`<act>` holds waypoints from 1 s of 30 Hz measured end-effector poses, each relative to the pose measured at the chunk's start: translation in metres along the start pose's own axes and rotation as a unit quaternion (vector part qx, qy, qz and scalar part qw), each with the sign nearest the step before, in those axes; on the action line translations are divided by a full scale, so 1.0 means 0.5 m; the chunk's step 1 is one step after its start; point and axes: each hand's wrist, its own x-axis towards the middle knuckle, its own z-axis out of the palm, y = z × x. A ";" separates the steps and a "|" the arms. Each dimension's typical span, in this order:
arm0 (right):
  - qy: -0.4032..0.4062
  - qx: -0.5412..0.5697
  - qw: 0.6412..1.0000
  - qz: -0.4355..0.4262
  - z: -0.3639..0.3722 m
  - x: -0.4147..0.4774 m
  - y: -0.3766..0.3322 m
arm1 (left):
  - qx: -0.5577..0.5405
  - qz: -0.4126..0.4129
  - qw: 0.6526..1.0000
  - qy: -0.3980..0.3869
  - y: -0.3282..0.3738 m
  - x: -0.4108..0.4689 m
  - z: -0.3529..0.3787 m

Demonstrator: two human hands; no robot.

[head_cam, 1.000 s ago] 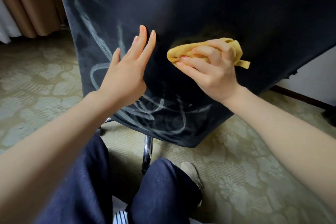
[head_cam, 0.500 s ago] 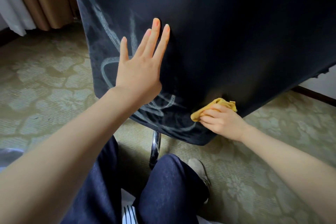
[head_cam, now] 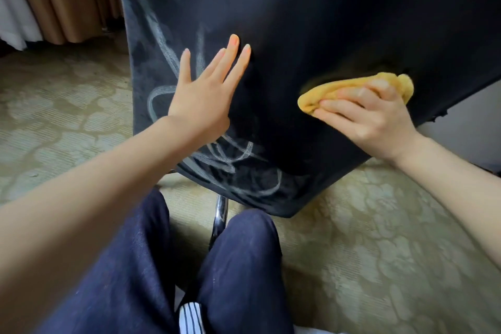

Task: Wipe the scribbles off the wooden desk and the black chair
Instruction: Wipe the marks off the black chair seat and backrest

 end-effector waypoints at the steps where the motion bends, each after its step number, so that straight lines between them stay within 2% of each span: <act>1: 0.022 -0.017 0.999 0.016 0.005 0.031 0.004 | 0.017 0.010 1.000 0.004 -0.008 -0.001 -0.003; 6: 0.094 -0.036 0.990 0.097 0.069 0.145 -0.046 | 0.092 0.050 0.994 0.014 -0.043 -0.002 -0.015; 12: 0.076 0.039 0.990 0.108 0.162 0.145 -0.169 | 0.075 0.036 0.996 0.038 -0.033 0.000 0.002; 15: 0.025 0.081 0.993 0.086 0.203 0.118 -0.234 | 0.042 0.028 0.997 0.051 -0.034 0.000 0.013; 18: -0.059 0.077 0.994 0.059 0.217 0.083 -0.285 | 0.020 0.022 0.997 0.064 -0.032 0.001 0.022; 22: -0.151 0.096 0.984 -0.024 0.203 0.029 -0.301 | -0.021 0.018 0.996 0.086 -0.028 -0.001 0.030; 27: -0.174 0.144 0.971 -0.079 0.162 -0.021 -0.243 | -0.070 0.014 0.993 0.095 -0.022 -0.001 0.039; 30: -0.144 0.137 0.977 -0.074 0.133 0.003 -0.188 | -0.112 0.017 0.990 0.087 -0.020 -0.002 0.039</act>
